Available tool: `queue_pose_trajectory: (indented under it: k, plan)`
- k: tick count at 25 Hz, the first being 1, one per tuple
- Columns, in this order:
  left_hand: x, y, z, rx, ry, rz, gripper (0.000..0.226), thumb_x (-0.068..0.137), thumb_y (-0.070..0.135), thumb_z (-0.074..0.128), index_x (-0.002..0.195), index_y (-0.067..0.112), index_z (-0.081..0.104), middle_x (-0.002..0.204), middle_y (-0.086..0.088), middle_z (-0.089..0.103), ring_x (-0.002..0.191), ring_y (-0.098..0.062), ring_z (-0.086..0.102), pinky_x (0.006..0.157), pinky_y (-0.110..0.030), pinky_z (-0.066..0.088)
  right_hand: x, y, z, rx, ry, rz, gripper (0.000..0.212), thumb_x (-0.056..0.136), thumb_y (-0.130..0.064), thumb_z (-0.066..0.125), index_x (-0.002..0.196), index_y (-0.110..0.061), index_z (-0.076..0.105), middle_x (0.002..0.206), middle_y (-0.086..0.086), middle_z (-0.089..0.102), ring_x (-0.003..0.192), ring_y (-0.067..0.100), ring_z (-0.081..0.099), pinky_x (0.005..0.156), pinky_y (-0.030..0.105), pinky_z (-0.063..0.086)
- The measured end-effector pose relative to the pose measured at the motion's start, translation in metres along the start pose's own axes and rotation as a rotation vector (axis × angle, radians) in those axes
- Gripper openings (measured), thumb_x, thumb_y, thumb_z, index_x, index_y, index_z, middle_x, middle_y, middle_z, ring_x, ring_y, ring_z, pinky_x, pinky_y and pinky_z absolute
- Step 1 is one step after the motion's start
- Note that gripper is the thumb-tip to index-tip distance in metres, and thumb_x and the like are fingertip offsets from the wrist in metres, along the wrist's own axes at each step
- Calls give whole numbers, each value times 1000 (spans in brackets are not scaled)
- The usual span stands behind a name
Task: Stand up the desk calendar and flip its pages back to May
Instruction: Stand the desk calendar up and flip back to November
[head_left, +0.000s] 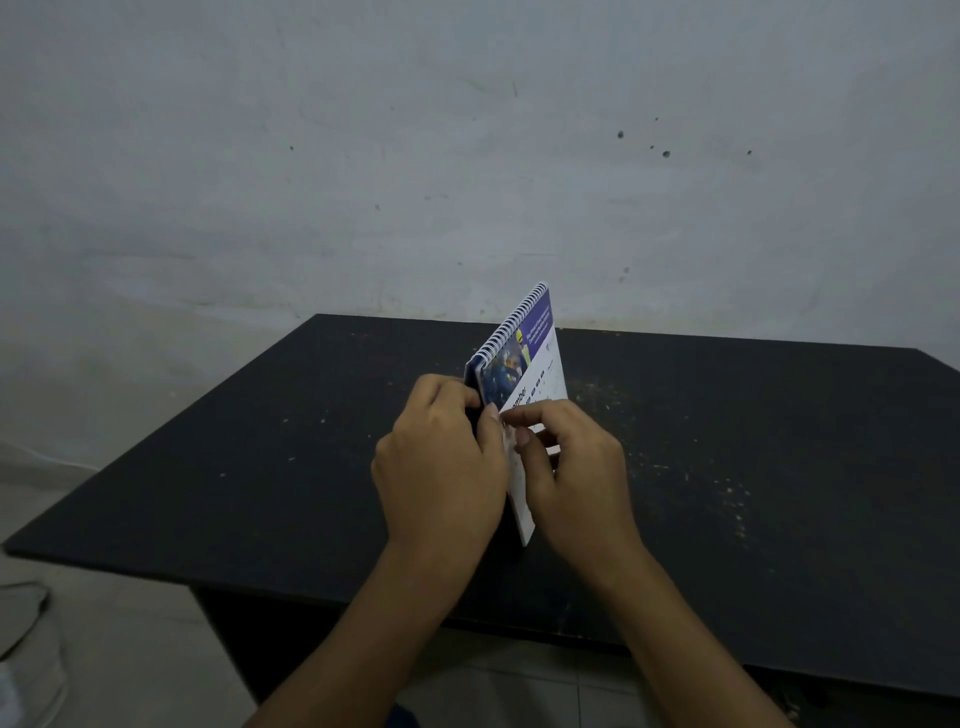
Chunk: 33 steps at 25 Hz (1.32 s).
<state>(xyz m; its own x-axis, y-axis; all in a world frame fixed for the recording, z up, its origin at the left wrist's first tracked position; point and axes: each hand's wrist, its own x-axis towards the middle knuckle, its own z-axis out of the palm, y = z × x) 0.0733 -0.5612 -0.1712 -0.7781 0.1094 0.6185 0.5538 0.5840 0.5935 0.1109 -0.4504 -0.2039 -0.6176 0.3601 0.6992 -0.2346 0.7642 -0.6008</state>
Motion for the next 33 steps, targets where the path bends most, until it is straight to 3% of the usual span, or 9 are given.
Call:
queue_pose_trajectory:
  k: [5,10,14,20,26,33]
  plan:
    - [4,-4,-1,21,-16,14,13,90,29,64,87,17,63,98,5,63,68,-4,51,58,-18,37,48,41,8,-1,-95,283,24,96,-16,50,118,-19,57,118,1,59,101,9,57,70,17,48]
    - [7,-10,-3,37,-38,23,13,90,30,64,87,17,62,99,6,63,68,-4,52,59,-15,38,99,78,19,-3,-245,450,47,93,-13,55,138,-14,40,136,10,49,120,25,53,92,44,50]
    - [11,-12,-4,33,-56,47,13,90,28,64,88,16,62,99,6,63,71,-4,54,59,-15,38,107,92,19,51,-299,489,48,93,-9,55,138,-13,39,133,9,53,118,24,55,91,42,49]
    - [23,-25,-5,18,-71,43,10,91,23,63,87,14,61,97,2,63,74,-6,55,60,-18,38,95,96,9,-19,-161,505,45,90,-10,56,133,-13,45,130,7,57,114,26,57,87,39,47]
    - [44,-35,5,48,-39,17,12,92,19,62,92,8,66,99,-5,67,79,-20,61,68,-34,43,77,98,-21,-83,-101,512,37,91,-11,55,128,-16,48,127,6,55,113,27,56,80,34,43]
    - [56,-36,17,75,-64,-1,20,94,16,58,110,8,68,112,-9,69,95,-29,66,72,-31,39,54,89,-42,-73,-51,553,41,88,-6,53,126,-20,48,127,5,52,116,27,52,90,46,50]
